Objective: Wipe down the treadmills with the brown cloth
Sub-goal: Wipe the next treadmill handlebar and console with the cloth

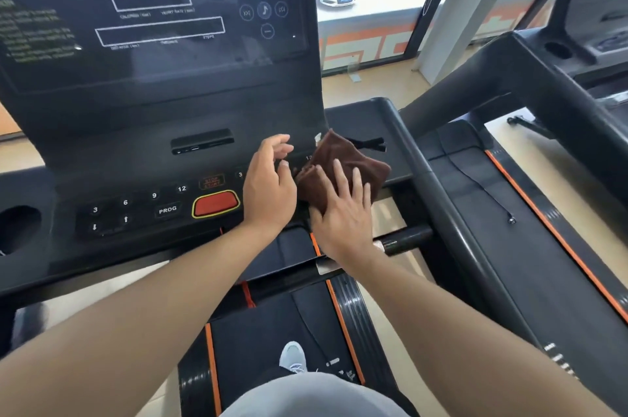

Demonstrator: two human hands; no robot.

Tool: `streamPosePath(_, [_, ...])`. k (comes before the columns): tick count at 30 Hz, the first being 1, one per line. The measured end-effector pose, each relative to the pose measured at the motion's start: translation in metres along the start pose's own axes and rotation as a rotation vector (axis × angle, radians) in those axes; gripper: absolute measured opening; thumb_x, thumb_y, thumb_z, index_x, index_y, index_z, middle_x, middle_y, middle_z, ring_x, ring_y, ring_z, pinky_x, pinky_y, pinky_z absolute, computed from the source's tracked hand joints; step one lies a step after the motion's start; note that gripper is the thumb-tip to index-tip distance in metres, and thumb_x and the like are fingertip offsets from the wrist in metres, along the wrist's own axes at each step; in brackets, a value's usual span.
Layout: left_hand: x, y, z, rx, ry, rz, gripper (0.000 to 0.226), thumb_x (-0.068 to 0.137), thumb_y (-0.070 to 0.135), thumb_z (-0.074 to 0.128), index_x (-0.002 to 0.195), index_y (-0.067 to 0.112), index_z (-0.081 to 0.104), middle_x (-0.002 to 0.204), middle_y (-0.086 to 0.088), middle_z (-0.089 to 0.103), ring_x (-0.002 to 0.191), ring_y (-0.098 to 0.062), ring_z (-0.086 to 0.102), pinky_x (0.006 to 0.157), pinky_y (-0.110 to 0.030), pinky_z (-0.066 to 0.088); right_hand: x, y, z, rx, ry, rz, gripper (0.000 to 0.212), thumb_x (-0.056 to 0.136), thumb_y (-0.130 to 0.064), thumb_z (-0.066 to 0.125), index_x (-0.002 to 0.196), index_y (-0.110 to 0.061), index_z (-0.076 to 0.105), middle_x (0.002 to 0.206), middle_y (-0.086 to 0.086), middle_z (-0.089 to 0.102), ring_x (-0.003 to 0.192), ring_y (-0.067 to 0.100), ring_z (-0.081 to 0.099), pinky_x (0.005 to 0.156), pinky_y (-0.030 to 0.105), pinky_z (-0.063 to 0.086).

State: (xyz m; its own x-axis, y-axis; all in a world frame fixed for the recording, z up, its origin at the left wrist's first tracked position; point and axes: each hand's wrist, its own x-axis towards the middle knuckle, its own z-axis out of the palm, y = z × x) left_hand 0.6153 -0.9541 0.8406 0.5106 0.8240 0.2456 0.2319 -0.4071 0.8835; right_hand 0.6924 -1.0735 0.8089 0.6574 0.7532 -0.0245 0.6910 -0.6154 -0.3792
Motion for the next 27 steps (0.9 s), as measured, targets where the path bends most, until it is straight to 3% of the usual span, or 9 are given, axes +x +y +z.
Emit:
streamPosePath(5, [0.013,0.004,0.013,0.006,-0.064,-0.032,0.044,0.095,-0.003,0.045,0.132,0.019,0.057,0.123,0.006,0.063,0.116,-0.005,0.057,0.107,-0.036,0.046,0.056,0.003,-0.015,0.009,-0.089,0.05,0.063,0.104,-0.05,0.033,0.164,-0.037,0.018,0.173,0.002,0.011,0.159,0.032,0.007,0.127,0.052,0.001])
streamPosePath(11, [0.011,0.006,0.019,0.007,-0.062,-0.034,0.038,0.098,0.003,0.047,0.13,0.02,0.057,0.124,0.008,0.063,0.12,-0.005,0.056,0.109,-0.034,0.045,0.125,0.007,-0.035,0.061,-0.275,0.042,0.068,0.107,-0.045,0.031,0.166,-0.03,-0.001,0.174,0.002,-0.001,0.159,0.029,-0.014,0.126,0.054,-0.011])
streamPosePath(16, [0.007,0.002,0.014,-0.015,-0.038,-0.065,0.035,0.098,0.005,0.048,0.128,0.02,0.058,0.122,0.008,0.064,0.117,-0.006,0.058,0.108,-0.038,0.047,0.121,0.036,-0.07,0.318,-0.4,0.085,0.066,0.106,-0.027,0.041,0.165,-0.035,0.012,0.174,0.004,-0.004,0.159,0.035,-0.007,0.126,0.051,-0.004])
streamPosePath(18, [0.004,-0.006,0.007,-0.022,-0.012,-0.071,0.034,0.097,0.006,0.049,0.126,0.021,0.059,0.121,0.008,0.065,0.116,-0.006,0.059,0.107,-0.039,0.047,0.105,0.055,-0.084,0.301,-0.412,0.07,0.067,0.105,-0.021,0.043,0.164,-0.035,0.016,0.174,0.0,-0.001,0.159,0.032,-0.005,0.126,0.047,-0.003])
streamPosePath(21, [0.002,-0.014,0.001,-0.005,-0.001,-0.09,0.038,0.095,0.002,0.046,0.127,0.019,0.059,0.122,0.005,0.065,0.116,-0.007,0.059,0.108,-0.04,0.046,0.081,0.07,-0.074,0.049,-0.313,-0.002,0.069,0.102,-0.018,0.045,0.165,-0.025,0.016,0.173,0.001,0.007,0.16,0.031,-0.004,0.126,0.047,-0.006])
streamPosePath(23, [0.004,-0.013,0.003,-0.006,0.001,-0.1,0.04,0.094,-0.001,0.044,0.127,0.018,0.059,0.122,0.006,0.064,0.116,-0.007,0.059,0.108,-0.039,0.046,0.051,0.058,-0.043,-0.013,-0.156,0.108,0.072,0.101,-0.028,0.047,0.165,-0.022,0.017,0.174,0.0,0.003,0.159,0.031,-0.006,0.127,0.048,-0.008])
streamPosePath(25, [0.007,-0.007,0.004,-0.033,0.025,-0.106,0.04,0.096,-0.003,0.044,0.127,0.017,0.06,0.121,0.005,0.064,0.115,-0.006,0.059,0.107,-0.033,0.047,0.014,0.022,-0.011,0.281,0.023,0.313,0.077,0.099,-0.027,0.052,0.165,-0.023,0.015,0.174,-0.003,-0.007,0.159,0.028,-0.004,0.127,0.044,-0.001])
streamPosePath(27, [0.011,0.001,0.006,-0.075,0.044,-0.117,0.038,0.097,-0.003,0.045,0.127,0.014,0.06,0.121,0.003,0.065,0.113,-0.005,0.059,0.101,-0.019,0.047,-0.011,-0.028,0.012,0.857,0.161,0.527,0.084,0.097,-0.019,0.053,0.166,-0.029,0.007,0.173,-0.004,-0.004,0.157,0.027,0.016,0.125,0.033,0.016])
